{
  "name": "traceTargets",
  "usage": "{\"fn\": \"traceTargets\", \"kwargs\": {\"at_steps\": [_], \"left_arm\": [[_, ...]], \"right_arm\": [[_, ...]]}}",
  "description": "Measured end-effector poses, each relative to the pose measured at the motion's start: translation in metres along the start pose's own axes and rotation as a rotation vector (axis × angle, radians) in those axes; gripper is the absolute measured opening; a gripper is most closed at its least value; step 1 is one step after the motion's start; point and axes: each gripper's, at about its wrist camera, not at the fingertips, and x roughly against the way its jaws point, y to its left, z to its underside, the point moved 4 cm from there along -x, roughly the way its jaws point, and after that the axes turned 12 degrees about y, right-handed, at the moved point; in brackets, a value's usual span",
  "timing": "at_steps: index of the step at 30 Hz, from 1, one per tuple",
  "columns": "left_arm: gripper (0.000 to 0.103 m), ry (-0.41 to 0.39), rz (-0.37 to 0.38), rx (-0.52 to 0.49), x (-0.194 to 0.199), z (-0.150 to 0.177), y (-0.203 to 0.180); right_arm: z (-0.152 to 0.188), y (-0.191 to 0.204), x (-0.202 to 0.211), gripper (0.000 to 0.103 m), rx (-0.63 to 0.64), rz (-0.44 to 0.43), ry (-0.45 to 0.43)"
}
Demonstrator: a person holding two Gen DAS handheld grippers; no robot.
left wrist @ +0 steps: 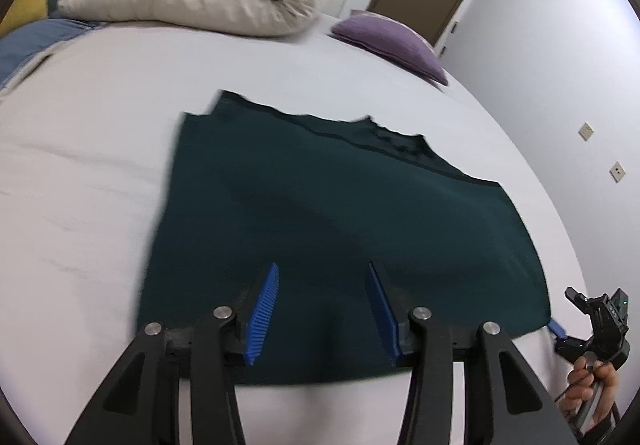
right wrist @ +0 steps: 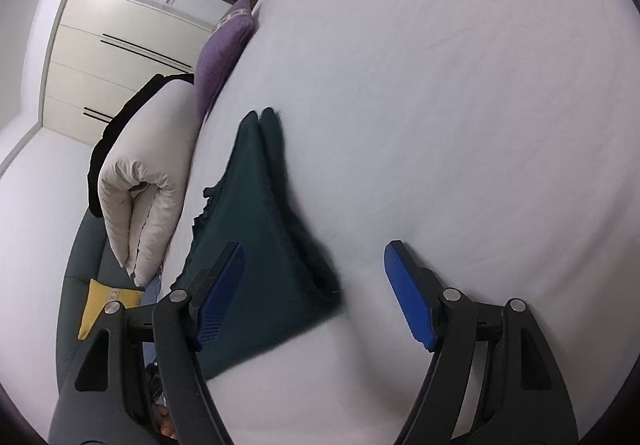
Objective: Fold small clothes
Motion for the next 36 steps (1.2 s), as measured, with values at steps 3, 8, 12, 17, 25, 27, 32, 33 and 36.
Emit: {"fn": "traceTargets", "kwargs": {"at_steps": [3, 8, 12, 17, 25, 27, 32, 33, 36], "left_arm": [[0.049, 0.041, 0.032, 0.005, -0.02, -0.005, -0.013], [0.052, 0.086, 0.018, 0.007, -0.043, -0.01, -0.022], [0.052, 0.101, 0.027, 0.006, -0.048, -0.009, -0.017], [0.052, 0.107, 0.059, 0.019, -0.052, -0.007, -0.011], [0.051, 0.11, 0.065, -0.007, -0.053, -0.004, -0.009], [0.05, 0.106, 0.077, -0.001, -0.053, -0.003, -0.005], [0.041, 0.104, 0.12, 0.028, -0.051, -0.003, 0.004], [0.037, 0.106, 0.132, 0.039, -0.051, -0.004, 0.007], [0.03, 0.112, 0.17, 0.063, -0.049, -0.005, 0.015]], "right_arm": [[0.007, 0.011, -0.019, 0.072, -0.047, -0.057, 0.049], [0.0, 0.023, -0.044, 0.072, -0.135, -0.083, 0.065], [-0.014, 0.051, -0.077, 0.07, -0.132, -0.115, 0.102], [-0.019, 0.064, -0.111, 0.057, -0.129, -0.137, 0.138], [-0.01, 0.066, -0.14, 0.012, -0.112, -0.085, 0.122], [-0.01, 0.068, -0.143, 0.012, -0.102, -0.078, 0.109], [-0.01, 0.084, -0.149, 0.012, -0.059, -0.006, 0.074], [-0.01, 0.087, -0.149, 0.012, -0.055, 0.008, 0.065], [-0.008, 0.106, -0.153, 0.012, -0.015, 0.086, 0.032]]}}
